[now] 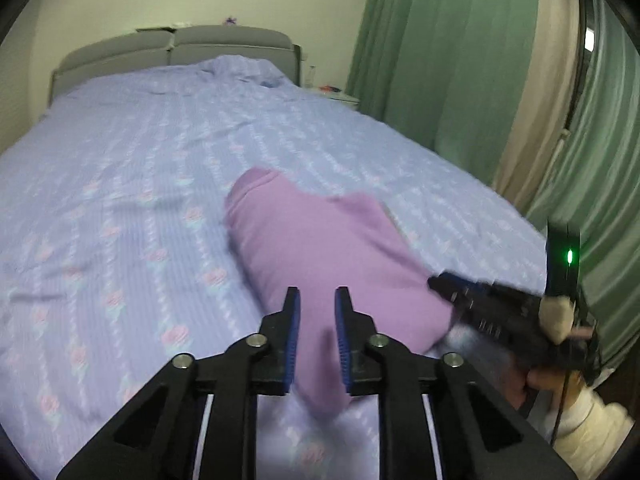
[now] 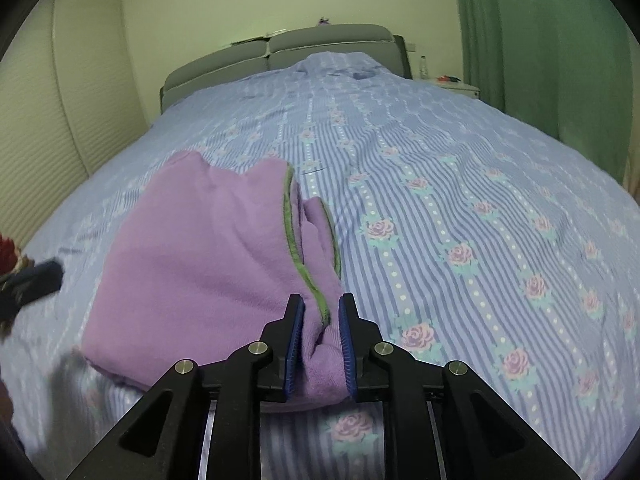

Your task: Fold small clothes

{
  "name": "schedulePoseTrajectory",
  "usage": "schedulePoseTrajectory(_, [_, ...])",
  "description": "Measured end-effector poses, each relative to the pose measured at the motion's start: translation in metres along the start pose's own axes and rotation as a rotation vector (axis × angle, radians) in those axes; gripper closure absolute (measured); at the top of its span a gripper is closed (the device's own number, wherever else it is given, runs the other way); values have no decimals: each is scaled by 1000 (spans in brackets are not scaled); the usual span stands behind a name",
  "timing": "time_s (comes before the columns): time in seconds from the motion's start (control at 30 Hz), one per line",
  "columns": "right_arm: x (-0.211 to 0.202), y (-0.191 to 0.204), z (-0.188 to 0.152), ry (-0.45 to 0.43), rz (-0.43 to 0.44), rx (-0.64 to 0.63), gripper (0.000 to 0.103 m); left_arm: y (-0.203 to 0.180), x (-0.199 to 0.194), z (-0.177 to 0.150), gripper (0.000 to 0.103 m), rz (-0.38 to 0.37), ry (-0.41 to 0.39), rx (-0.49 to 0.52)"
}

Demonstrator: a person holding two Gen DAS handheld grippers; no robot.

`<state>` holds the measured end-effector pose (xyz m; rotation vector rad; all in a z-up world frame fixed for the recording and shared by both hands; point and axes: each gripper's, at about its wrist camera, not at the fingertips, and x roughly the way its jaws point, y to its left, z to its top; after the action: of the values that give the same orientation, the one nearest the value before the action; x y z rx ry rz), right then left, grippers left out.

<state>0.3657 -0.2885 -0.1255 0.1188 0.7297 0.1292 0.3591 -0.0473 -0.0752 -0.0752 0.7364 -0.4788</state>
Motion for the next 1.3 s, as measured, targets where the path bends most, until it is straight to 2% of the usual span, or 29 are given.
schedulePoseTrajectory(0.13, [0, -3, -1, -4, 12, 46, 85, 0, 26, 9, 87, -31, 23, 3])
schedulePoseTrajectory(0.33, [2, -6, -4, -14, 23, 89, 84, 6, 54, -8, 87, -46, 51, -21])
schedulePoseTrajectory(0.4, [1, -8, -6, -18, 29, 110, 82, 9, 59, -12, 88, -58, 66, -56])
schedulePoseTrajectory(0.43, [1, -10, -7, -18, 24, 131, 77, 11, 61, -13, 88, -58, 65, -72])
schedulePoseTrajectory(0.5, [-1, -17, -11, -26, -21, 201, 48, 11, 65, -14, 88, -55, 62, -70])
schedulePoseTrajectory(0.57, [-6, -24, -17, -34, -10, 284, 38, 6, 66, -14, 88, -36, 52, -50])
schedulePoseTrajectory(0.63, [-14, -30, -26, -49, 36, 389, 37, 4, 64, -16, 88, -25, 45, -46])
schedulePoseTrajectory(0.67, [-17, -30, -31, -59, 53, 431, 31, 3, 63, -16, 88, -25, 42, -45])
schedulePoseTrajectory(0.7, [-19, -30, -36, -69, 72, 464, 21, 3, 63, -18, 88, -23, 38, -41])
schedulePoseTrajectory(0.73, [-19, -29, -41, -72, 94, 496, 18, 1, 61, -19, 88, -17, 32, -34])
schedulePoseTrajectory(0.83, [-13, -22, -49, -56, 145, 542, 17, -4, 54, -21, 87, 8, 16, -11])
schedulePoseTrajectory(1.0, [6, -11, -41, -20, 209, 569, 17, -11, 41, -26, 86, 25, 2, 48])
schedulePoseTrajectory(1.2, [26, -16, -33, -19, 195, 675, 15, -5, 36, -41, 84, 0, -11, 19])
schedulePoseTrajectory(1.3, [31, -12, -27, -33, 149, 707, 15, -7, 37, -45, 84, 10, -30, 23])
